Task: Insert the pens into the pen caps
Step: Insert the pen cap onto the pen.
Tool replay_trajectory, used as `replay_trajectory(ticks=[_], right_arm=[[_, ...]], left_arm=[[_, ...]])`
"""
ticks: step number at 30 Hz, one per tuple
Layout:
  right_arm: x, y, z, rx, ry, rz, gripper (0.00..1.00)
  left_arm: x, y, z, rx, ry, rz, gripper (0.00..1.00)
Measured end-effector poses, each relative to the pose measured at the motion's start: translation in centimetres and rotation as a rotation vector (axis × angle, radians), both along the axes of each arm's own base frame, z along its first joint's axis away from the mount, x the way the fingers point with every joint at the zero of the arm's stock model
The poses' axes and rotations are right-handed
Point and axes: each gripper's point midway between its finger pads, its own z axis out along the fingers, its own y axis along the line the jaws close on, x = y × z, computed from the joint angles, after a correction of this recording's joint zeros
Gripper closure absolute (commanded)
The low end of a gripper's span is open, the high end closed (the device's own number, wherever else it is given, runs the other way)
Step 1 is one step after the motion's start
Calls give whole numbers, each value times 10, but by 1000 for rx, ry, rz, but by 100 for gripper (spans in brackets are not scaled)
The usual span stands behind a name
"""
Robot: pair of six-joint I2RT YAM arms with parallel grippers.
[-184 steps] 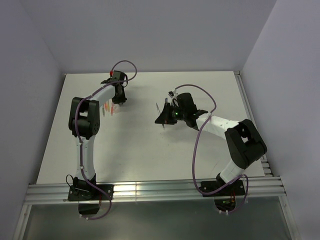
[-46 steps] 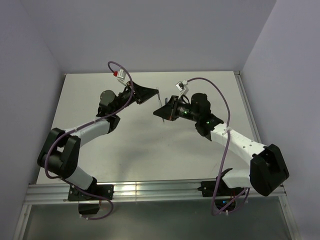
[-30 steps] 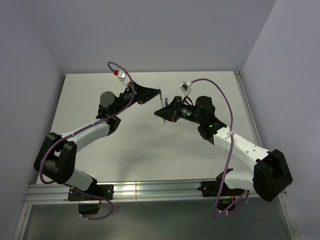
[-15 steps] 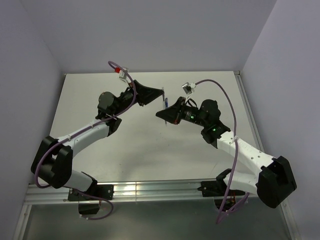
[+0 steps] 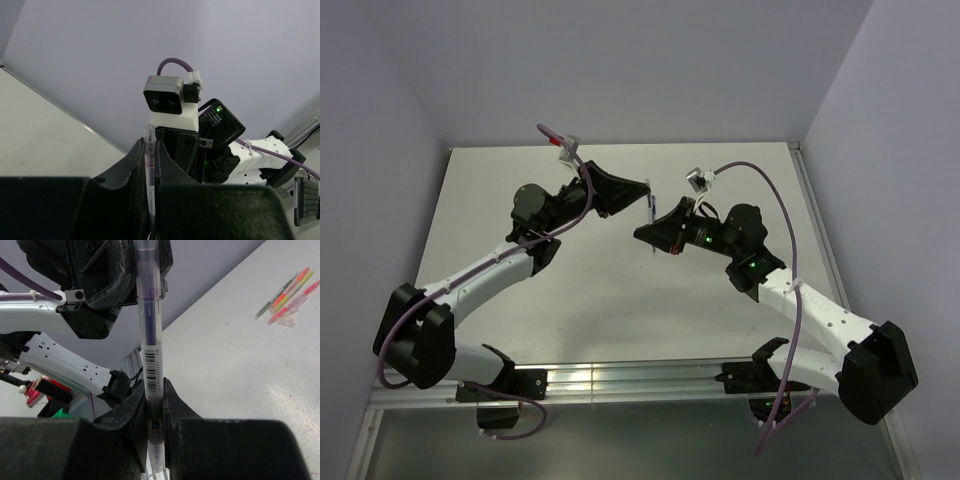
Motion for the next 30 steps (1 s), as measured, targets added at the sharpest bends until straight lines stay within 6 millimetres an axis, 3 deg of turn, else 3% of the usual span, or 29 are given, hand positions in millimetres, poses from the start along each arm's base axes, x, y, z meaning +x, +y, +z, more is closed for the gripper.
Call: replay_trajectory(ticks=[30], right_arm=[[-14, -5, -2, -4, -15, 26, 100]], left_arm=[[-17, -8, -1, 97, -115, 24, 100]])
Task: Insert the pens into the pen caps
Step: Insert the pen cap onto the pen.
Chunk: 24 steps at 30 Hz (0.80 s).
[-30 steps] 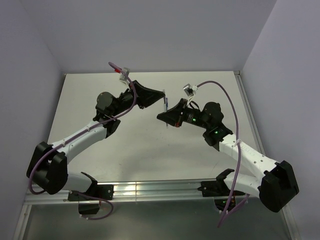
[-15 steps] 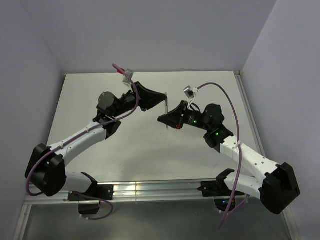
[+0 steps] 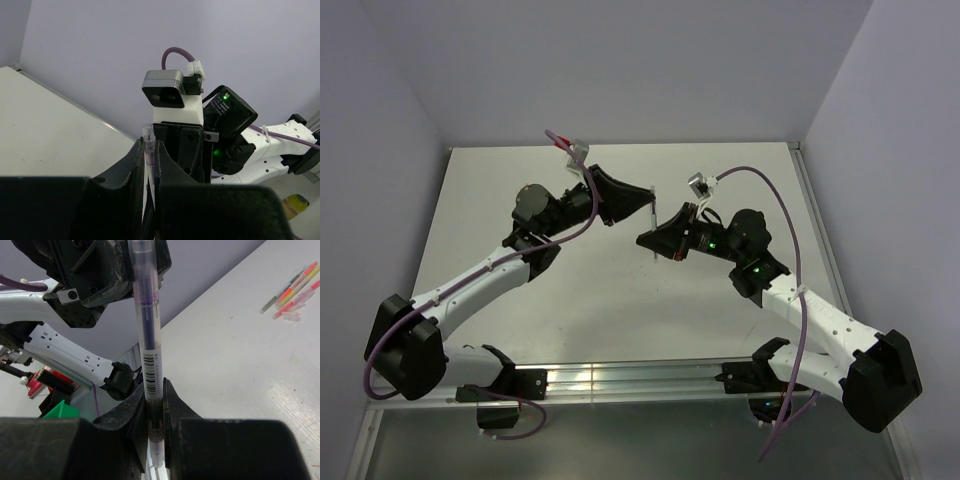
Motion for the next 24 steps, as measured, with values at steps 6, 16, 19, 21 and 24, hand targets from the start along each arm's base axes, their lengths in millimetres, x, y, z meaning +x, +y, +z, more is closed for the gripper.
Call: replay_trajectory(ticks=[6, 16, 19, 21, 24], right_arm=[[-2, 0, -1, -5, 2, 8, 100], [-5, 1, -4, -13, 14, 24, 100], [-5, 1, -4, -14, 15, 25, 100], [-5, 1, -5, -14, 15, 26, 100], [-5, 1, -5, -14, 15, 26, 100]], left_arm=[[-1, 1, -1, 18, -5, 15, 100], [-3, 2, -6, 47, -26, 53, 100], [-3, 1, -6, 54, -34, 63, 100], [-3, 1, -7, 58, -35, 72, 100], [-3, 2, -6, 61, -41, 80, 100]])
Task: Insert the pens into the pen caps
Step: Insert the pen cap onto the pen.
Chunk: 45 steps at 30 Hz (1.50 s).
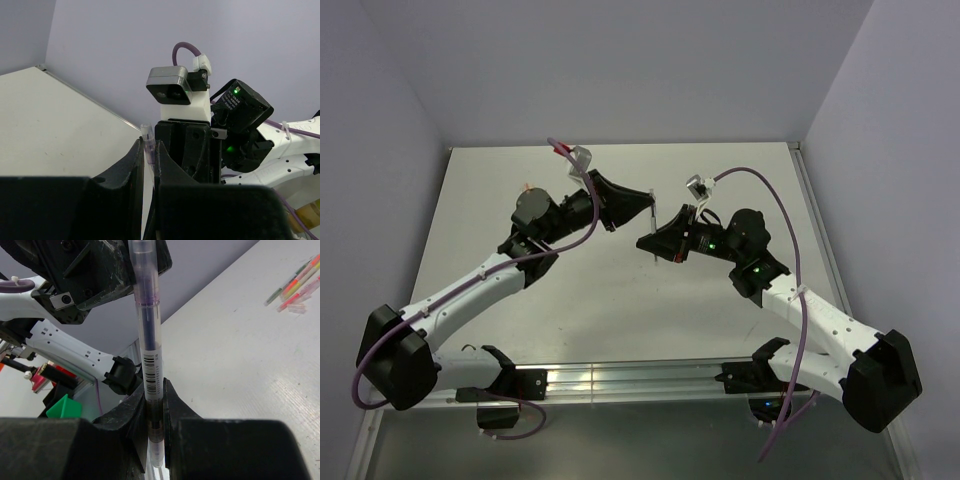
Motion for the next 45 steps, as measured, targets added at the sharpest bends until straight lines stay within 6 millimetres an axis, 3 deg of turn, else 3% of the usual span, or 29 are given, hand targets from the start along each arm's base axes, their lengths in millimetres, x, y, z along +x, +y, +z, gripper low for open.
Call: replay_trajectory(ticks=[7, 17, 26, 30, 38, 45], right_arm=[[0, 0, 0, 0, -1, -2, 100], [-3, 0, 7, 4, -48, -9, 100], [-2, -3, 26, 37, -110, -42, 100], [-4, -2, 29, 39, -126, -38, 100], [-5, 0, 29, 36, -132, -31, 100], [-8, 8, 28, 27, -124, -4, 100]], left_arm=[[1, 0, 1, 12, 7, 9, 100], [-1, 7, 10, 21, 21, 6, 75], [1, 16, -7, 80, 69, -30, 52], [2, 20, -6, 82, 72, -23, 49], [16, 50, 22, 18, 23, 37, 35], [9, 41, 54, -22, -48, -63, 34]])
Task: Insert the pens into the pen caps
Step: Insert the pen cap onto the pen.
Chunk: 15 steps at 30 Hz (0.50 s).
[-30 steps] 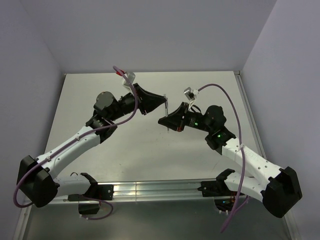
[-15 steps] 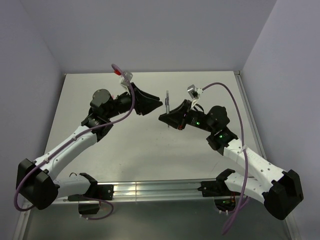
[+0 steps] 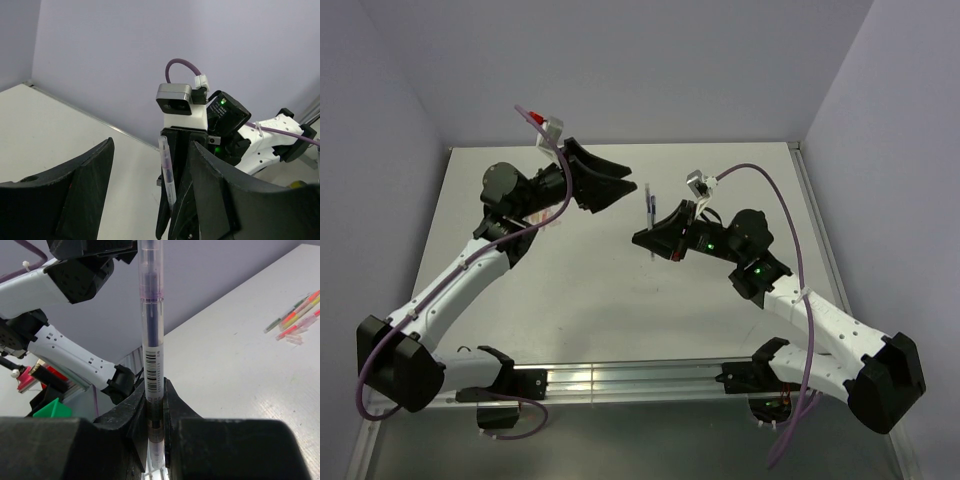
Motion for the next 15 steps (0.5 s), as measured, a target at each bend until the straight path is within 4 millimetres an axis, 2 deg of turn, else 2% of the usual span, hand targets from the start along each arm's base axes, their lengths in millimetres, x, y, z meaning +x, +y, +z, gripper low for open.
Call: replay_trajectory(ticks=[9, 15], right_arm=[[-2, 7, -2, -15, 7, 20, 100], [-3, 10, -3, -24, 5, 31, 100]], left_arm=[[6, -15, -20, 34, 62, -77, 35], [-1, -22, -18, 38, 56, -117, 37]])
